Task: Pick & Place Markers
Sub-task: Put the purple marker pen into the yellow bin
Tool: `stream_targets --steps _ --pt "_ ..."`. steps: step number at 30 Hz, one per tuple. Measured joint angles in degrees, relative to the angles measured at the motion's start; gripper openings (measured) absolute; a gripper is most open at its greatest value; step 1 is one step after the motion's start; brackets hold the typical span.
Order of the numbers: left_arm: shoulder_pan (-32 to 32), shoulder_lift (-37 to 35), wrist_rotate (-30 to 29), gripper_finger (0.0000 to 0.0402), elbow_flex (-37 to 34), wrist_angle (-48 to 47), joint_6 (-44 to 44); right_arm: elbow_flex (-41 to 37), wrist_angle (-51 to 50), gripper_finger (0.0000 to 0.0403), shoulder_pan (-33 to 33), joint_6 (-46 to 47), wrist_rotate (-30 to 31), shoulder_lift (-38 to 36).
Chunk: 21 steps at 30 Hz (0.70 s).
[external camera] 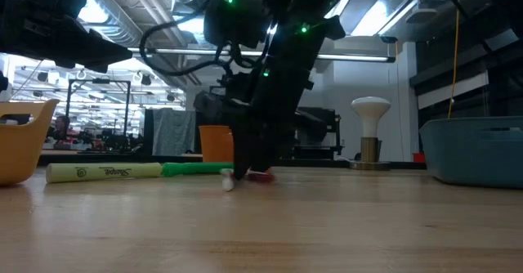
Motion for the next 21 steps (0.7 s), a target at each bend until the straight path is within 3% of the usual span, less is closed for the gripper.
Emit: stream_targets --steps 12,21 --pt "0.0 0.0 0.0 0.0068 0.0 0.0 0.0 0.3 -0.8 0.0120 0.0 -2.8 0.4 1.8" --pt "0.0 0.0 0.0 0.0063 0.0 0.0 0.0 0.2 -1.3 0.0046 0.0 -3.1 0.3 1.8"
